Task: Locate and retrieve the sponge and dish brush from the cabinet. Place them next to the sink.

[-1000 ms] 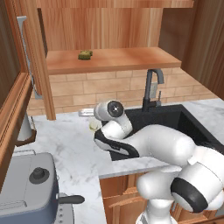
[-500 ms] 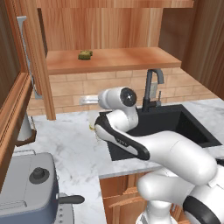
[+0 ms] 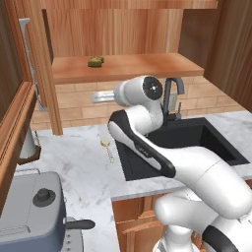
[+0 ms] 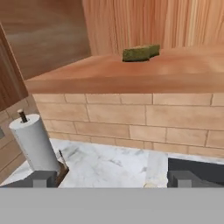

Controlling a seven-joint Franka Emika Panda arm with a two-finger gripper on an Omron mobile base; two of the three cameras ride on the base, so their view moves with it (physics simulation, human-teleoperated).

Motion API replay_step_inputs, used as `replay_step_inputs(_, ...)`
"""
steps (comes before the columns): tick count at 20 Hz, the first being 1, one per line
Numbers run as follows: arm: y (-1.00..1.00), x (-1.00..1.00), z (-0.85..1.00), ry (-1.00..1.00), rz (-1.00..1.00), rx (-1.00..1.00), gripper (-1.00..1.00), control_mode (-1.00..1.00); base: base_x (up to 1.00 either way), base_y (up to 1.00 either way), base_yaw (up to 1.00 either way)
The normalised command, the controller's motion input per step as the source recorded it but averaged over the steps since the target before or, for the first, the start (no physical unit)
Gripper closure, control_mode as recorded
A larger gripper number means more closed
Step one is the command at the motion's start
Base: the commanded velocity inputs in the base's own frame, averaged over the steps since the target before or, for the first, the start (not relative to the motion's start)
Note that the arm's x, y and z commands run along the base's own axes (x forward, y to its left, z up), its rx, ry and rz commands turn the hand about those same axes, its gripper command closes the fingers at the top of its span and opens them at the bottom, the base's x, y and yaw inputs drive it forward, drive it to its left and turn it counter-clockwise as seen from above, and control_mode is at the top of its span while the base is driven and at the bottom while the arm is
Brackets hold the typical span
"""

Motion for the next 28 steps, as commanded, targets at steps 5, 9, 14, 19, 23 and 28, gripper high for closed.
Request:
replay_step_inputs(5, -0.01, -0.04, 0.30, -0.02, -0.01, -0.24, -1.00, -1.00, 0.00, 0.00, 0.00)
replay_step_inputs(9, -0.07, -0.01, 0.34, 0.00, -0.06, -0.16, -1.00, -1.00, 0.00, 0.00, 0.00)
replay_step_inputs(14, -0.07, 0.00, 0.54, 0.00, -0.11, -0.09, -1.00, -1.00, 0.00, 0.00, 0.00)
replay_step_inputs(19, -0.02, -0.02, 0.31, -0.01, -0.08, -0.04, -1.00, -1.00, 0.00, 0.00, 0.00)
replay_step_inputs(23, -0.08, 0.02, 0.00, 0.00, -0.05, 0.05, -1.00, -1.00, 0.00, 0.00, 0.00)
replay_step_inputs(28, -0.07, 0.30, 0.00, -0.06, -0.03, 0.12, -1.00, -1.00, 0.00, 0.00, 0.00)
